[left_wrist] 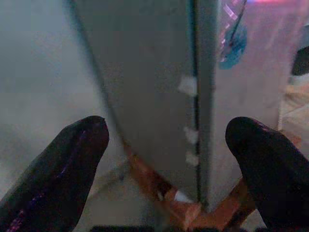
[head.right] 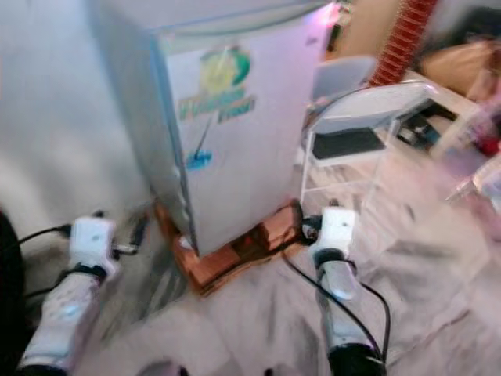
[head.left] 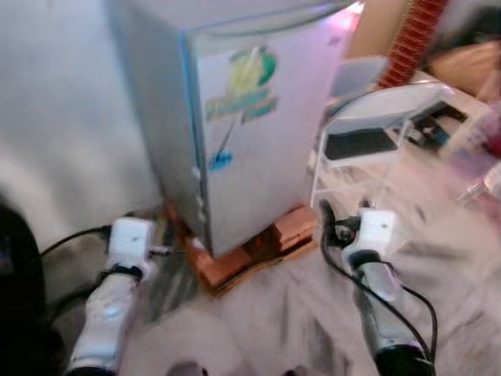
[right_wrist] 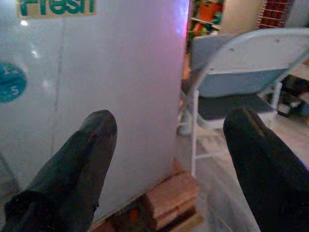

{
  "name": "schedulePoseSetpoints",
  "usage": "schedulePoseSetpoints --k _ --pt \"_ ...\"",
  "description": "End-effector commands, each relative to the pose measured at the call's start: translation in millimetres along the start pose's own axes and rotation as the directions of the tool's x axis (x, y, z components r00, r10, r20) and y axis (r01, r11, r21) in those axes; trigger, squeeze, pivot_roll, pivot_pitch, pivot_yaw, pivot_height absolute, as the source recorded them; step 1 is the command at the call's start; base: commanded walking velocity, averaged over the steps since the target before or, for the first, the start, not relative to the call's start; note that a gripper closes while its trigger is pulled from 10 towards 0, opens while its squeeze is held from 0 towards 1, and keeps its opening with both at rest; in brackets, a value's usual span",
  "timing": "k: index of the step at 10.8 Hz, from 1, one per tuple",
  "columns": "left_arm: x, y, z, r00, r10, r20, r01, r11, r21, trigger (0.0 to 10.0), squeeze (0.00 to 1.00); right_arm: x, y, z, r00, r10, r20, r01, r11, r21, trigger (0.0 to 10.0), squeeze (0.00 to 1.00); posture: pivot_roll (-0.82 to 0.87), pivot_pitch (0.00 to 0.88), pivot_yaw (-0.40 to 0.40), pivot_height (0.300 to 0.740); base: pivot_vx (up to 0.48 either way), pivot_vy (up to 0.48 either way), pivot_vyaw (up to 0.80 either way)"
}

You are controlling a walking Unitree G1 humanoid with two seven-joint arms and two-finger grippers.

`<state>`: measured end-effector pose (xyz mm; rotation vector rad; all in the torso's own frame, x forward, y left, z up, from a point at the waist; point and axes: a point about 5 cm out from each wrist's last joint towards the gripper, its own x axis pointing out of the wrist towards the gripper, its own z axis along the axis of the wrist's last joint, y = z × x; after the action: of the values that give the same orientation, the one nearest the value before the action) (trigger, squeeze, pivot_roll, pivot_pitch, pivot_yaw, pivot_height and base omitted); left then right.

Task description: Restocking fridge

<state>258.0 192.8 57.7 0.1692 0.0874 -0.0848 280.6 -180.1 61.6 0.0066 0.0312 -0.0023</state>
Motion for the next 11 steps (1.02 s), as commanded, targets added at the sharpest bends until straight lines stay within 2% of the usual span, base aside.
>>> schedulePoseSetpoints --k 1,3,4,7,11 --pt "4.9 -12.4 5.6 0.999 -0.037 0.028 0.037 0.999 -0.008 10.0 0.0 -3.6 -13.6 -2.0 0.999 -0.034 -0.01 0.034 0.999 -0.018 10.0 0.0 0.1 0.018 -0.027 0.74 0.0 0.48 -0.8" --pt "4.7 -13.1 5.3 0.999 -0.039 0.03 0.039 0.999 -0.007 10.0 0.0 -3.2 -13.6 -1.4 0.999 -0.032 -0.006 0.032 0.999 -0.019 10.0 0.0 0.1 0.017 -0.028 0.74 0.0 0.429 -0.76" --pt "3.7 -13.4 3.8 0.999 -0.039 0.024 0.039 0.999 -0.005 10.0 0.0 -3.3 -13.8 -1.2 0.999 -0.033 -0.004 0.033 0.999 -0.02 10.0 0.0 0.1 0.017 -0.025 0.74 0.0 0.0 -0.46" --pt "-2.2 -14.7 -0.1 0.999 -0.036 0.02 0.036 0.999 -0.003 10.0 0.0 -9.9 -14.7 -5.5 0.999 -0.046 -0.011 0.046 0.999 -0.021 10.0 0.0 0.09 0.023 -0.013 0.74 0.0 0.0 0.0" --pt "0.9 -16.1 1.5 0.999 -0.04 0.025 0.041 0.999 -0.004 10.0 0.0 -7.8 -14.3 -3.6 0.999 -0.039 -0.007 0.038 0.999 -0.032 10.0 0.0 0.09 0.024 -0.015 0.74 0.0 0.0 0.0"
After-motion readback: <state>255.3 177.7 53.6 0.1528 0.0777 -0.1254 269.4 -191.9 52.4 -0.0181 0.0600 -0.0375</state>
